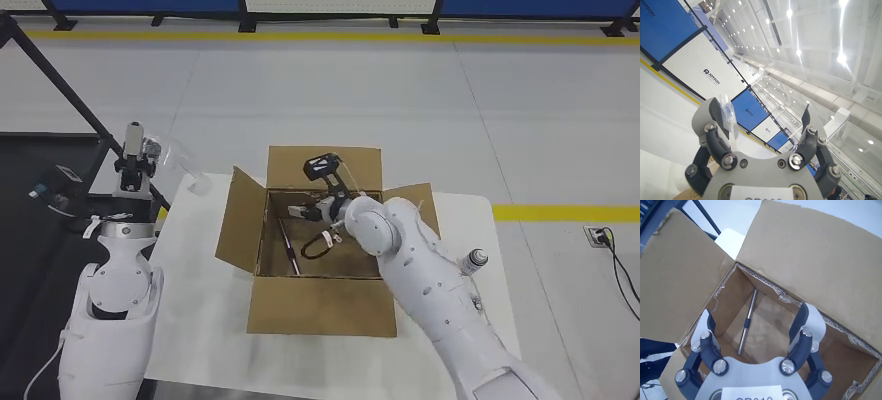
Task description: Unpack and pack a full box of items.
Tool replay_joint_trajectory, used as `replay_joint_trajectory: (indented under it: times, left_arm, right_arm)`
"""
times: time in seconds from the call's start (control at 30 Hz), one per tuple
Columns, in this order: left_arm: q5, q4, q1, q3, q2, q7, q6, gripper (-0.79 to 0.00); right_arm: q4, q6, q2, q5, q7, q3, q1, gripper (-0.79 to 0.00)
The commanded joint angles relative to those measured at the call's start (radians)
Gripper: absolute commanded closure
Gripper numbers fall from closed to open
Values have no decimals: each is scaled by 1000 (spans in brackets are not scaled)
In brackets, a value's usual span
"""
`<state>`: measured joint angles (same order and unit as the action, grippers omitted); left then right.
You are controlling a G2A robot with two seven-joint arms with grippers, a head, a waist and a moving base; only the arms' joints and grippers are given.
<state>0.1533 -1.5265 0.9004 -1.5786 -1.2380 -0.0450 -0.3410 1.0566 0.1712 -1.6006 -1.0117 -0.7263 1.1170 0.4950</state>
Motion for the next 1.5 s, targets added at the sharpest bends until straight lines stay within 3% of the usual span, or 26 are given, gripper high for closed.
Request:
replay_joint_trajectory:
  times: [0.0,0.1,0.23,0.37,0.57,0.8,1.2,1.47]
  left_arm:
    - [1,10,-13,10,-1,5,-1,-785]
    - [4,25,-28,24,-3,11,-1,-785]
    - [4,43,-42,38,-5,15,-4,-785]
    - [3,51,-47,44,-7,15,-9,-785]
    - [-2,34,-20,20,-5,-1,-13,-785]
    - [-3,0,19,-9,-3,-10,-6,-785]
    - [2,-10,26,-18,-3,-7,-1,-785]
    - [1,-4,23,-19,-3,-2,-3,-785]
  right_arm:
    - [330,9,40,-24,-84,116,201,-785]
    - [642,21,73,-41,-178,227,409,-785]
    - [784,-7,90,-134,-277,250,491,-785]
    - [721,8,90,-227,-355,166,420,-785]
    - [509,48,80,-362,-466,24,248,-785]
    - [350,128,80,-390,-563,-2,140,-785]
    - [395,246,92,-386,-676,-41,180,-785]
    - [451,238,102,-355,-670,-40,199,-785]
